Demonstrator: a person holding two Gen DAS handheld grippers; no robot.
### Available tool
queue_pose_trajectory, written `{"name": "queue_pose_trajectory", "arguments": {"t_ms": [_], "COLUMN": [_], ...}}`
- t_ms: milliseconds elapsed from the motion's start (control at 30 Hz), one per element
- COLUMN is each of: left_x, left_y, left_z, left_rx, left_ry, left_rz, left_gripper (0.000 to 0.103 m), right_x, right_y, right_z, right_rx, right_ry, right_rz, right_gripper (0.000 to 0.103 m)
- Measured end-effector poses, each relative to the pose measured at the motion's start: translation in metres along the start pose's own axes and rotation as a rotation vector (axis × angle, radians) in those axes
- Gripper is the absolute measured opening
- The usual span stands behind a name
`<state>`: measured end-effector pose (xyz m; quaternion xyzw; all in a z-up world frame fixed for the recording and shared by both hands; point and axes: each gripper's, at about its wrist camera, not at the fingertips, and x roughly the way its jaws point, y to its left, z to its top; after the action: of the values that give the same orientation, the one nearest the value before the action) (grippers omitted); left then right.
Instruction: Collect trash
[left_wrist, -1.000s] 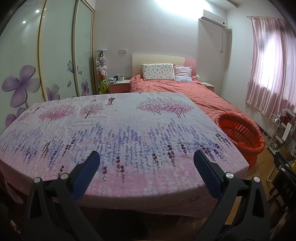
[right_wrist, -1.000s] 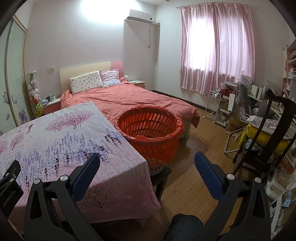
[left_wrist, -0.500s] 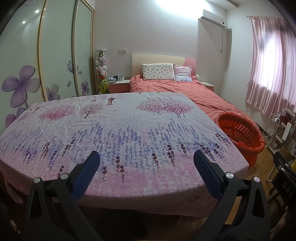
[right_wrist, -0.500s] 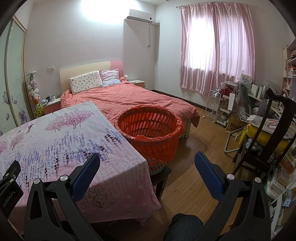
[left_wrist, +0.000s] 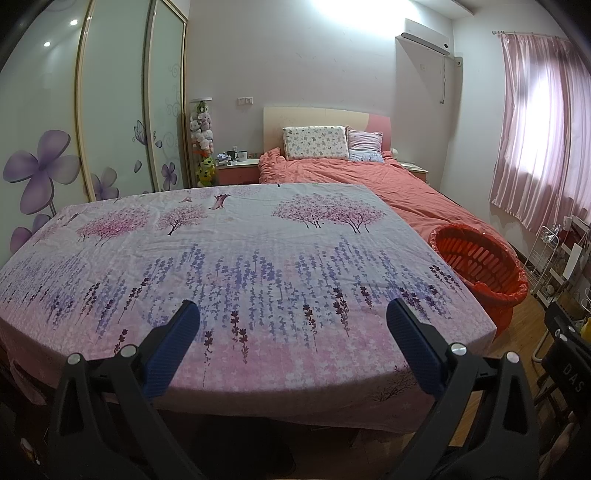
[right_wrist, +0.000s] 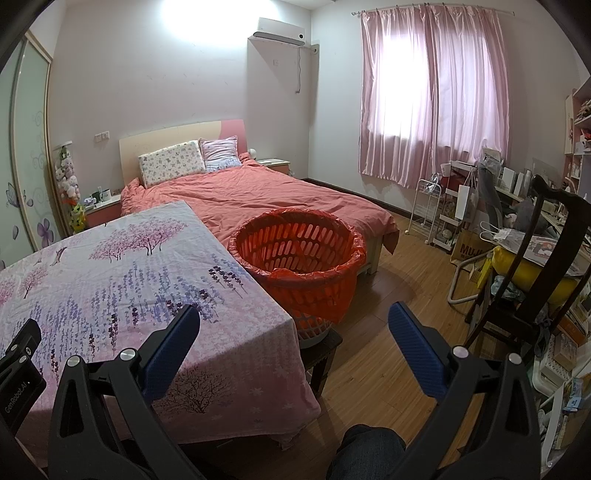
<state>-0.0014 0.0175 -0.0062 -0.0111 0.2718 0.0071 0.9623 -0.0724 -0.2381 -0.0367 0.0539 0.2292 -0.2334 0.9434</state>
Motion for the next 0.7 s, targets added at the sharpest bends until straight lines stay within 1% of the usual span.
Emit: {"name": "queue_pose_trajectory", "arguments": {"t_ms": [700], "left_x": [0.0003], "left_y": [0.0001], "left_z": [0.0000], "left_rx": [0.000], "left_ry": [0.000], "left_rz": [0.000], "left_gripper": [0.099], "right_x": [0.0005], "right_y": [0.0000], "right_z": [-0.0007], "right_rx": [0.000], "right_ry": [0.002], "right_rz": [0.000], "right_gripper": [0.101]}}
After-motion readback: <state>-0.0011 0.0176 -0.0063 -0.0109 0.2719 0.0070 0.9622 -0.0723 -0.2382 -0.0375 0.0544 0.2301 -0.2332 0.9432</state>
